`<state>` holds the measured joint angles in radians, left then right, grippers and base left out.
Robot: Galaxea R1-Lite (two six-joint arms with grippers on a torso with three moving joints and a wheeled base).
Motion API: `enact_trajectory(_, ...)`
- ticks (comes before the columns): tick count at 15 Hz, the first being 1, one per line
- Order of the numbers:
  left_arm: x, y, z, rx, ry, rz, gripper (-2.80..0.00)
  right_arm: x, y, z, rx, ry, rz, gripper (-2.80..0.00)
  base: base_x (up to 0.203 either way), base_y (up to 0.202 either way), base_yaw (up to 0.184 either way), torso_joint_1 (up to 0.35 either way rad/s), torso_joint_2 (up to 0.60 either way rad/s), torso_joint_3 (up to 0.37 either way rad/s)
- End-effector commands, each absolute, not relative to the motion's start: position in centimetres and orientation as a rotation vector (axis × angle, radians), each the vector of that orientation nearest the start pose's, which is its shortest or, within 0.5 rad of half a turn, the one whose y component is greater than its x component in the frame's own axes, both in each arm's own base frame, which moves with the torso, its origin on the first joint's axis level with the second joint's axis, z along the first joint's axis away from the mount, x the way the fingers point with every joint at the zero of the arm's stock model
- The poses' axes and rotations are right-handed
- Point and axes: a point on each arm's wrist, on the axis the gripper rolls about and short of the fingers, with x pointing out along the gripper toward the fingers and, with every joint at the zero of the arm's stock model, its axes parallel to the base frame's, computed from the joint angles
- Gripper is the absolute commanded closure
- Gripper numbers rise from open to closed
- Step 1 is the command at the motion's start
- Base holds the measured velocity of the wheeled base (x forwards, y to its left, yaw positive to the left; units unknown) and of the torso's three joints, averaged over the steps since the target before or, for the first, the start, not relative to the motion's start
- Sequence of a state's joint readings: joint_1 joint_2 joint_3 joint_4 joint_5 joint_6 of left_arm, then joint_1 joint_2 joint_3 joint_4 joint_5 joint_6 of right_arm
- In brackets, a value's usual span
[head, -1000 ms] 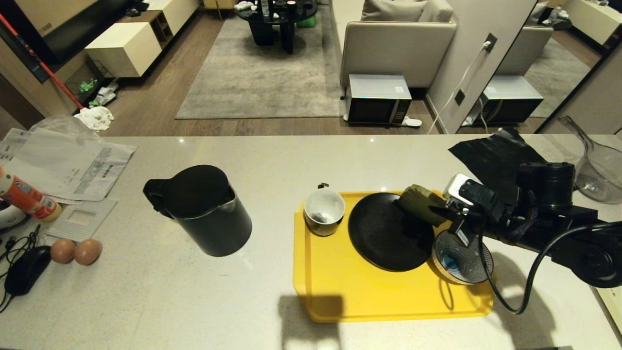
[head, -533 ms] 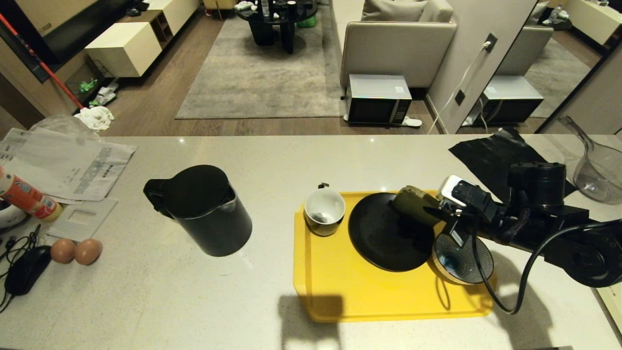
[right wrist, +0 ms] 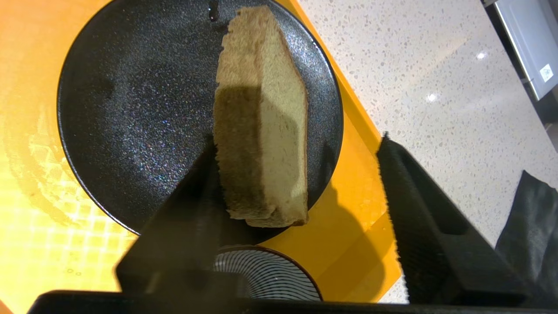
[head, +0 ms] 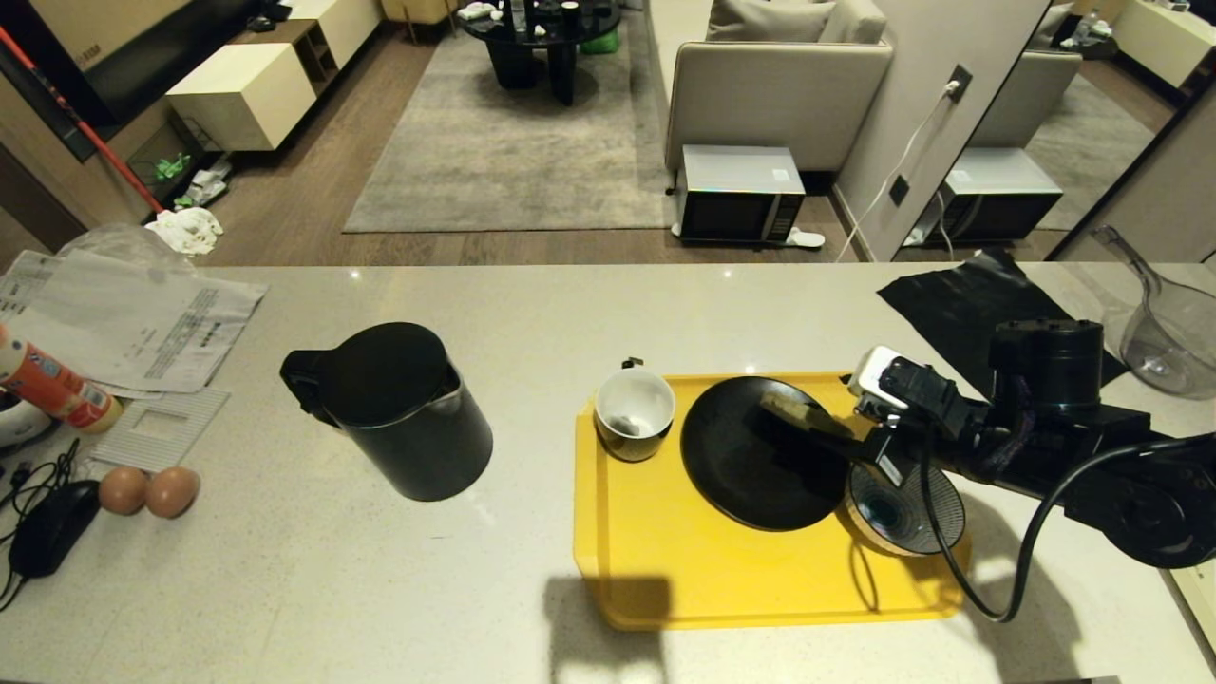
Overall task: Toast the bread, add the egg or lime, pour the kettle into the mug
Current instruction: Put the baked bread on a plate
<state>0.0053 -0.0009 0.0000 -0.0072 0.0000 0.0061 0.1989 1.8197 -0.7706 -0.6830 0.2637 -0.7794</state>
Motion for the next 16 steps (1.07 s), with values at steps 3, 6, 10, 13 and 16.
enact_trajectory(3, -2.3, 0.0, 7.6, 0.006, -0.009, 0.006, 0.0, 30.5, 7.0, 14.7, -0.748, 0.143, 0.592, -2.8, 0.0, 0.0, 0.0, 0.0, 0.0, 0.0)
enact_trajectory(6, -2.3, 0.0, 7.6, 0.007, -0.009, 0.006, 0.0, 29.4, 7.7, 13.8, -0.784, 0.14, 0.68, -2.8, 0.0, 0.0, 0.0, 0.0, 0.0, 0.0)
enact_trajectory(10, -2.3, 0.0, 7.6, 0.006, -0.009, 0.006, 0.0, 27.3, 10.0, 11.3, -0.806, 0.2, 0.799, -2.8, 0.0, 0.0, 0.0, 0.0, 0.0, 0.0)
enact_trajectory(13, -2.3, 0.0, 7.6, 0.006, -0.009, 0.006, 0.0, 26.6, 11.2, 11.0, -0.823, 0.199, 0.832, -2.8, 0.0, 0.0, 0.0, 0.0, 0.0, 0.0)
enact_trajectory(16, -2.3, 0.0, 7.6, 0.006, -0.009, 0.006, 0.0, 26.7, 10.8, 13.5, -0.796, 0.149, 0.76, -2.8, 0.0, 0.0, 0.0, 0.0, 0.0, 0.0)
